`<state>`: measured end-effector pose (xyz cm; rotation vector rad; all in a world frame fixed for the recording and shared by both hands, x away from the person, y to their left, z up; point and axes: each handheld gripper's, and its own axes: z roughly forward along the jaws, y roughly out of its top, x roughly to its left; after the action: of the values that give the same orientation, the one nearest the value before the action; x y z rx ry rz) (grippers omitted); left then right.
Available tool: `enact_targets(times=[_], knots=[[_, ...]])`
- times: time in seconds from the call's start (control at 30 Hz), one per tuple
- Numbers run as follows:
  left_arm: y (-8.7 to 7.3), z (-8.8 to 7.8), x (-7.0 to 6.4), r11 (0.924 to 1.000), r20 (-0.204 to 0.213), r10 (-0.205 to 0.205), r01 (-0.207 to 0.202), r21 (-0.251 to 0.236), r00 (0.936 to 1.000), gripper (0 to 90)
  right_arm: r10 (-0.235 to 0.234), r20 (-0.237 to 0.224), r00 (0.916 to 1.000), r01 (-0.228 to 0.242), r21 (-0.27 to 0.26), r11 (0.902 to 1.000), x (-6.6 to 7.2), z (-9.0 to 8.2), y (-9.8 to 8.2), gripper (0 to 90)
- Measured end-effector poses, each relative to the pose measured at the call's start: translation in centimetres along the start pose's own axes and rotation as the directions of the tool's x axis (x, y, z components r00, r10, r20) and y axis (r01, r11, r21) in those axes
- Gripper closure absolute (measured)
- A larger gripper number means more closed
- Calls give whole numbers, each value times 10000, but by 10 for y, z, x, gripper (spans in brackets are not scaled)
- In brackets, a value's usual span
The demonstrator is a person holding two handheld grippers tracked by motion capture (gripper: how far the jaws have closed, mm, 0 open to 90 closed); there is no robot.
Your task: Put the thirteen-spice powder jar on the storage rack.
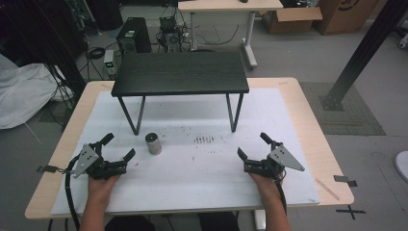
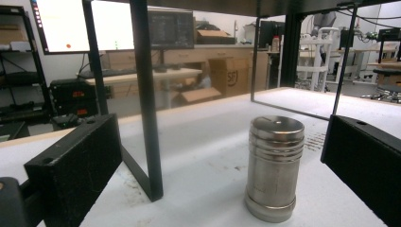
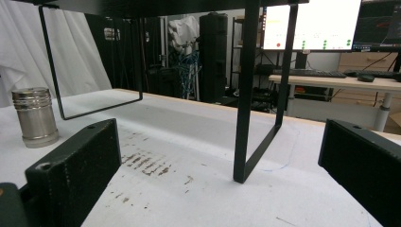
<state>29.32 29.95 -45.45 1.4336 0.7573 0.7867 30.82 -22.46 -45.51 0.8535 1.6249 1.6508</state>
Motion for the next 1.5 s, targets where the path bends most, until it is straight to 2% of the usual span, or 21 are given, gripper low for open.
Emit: enact_targets(times=[0.87, 1.07, 1.33, 1.5], knots=[[0, 0, 0, 10000, -50, -47, 47, 7, 10000, 4, 74, -14, 10000, -74, -51, 10000, -1, -1, 0, 0], [1, 0, 2, 9998, -111, -207, 207, -5, 9997, 4, 108, -35, 9999, -108, -88, 9999, -1, -1, 0, 0], [11, -3, 4, 9999, 107, -40, 39, 105, 9999, 3, 130, -40, 9999, -130, -83, 9999, -1, -1, 0, 0], [24, -1, 8, 9993, 337, -369, 365, 126, 9988, 2, 133, -39, 9999, -134, -76, 9999, -1, -1, 0, 0]])
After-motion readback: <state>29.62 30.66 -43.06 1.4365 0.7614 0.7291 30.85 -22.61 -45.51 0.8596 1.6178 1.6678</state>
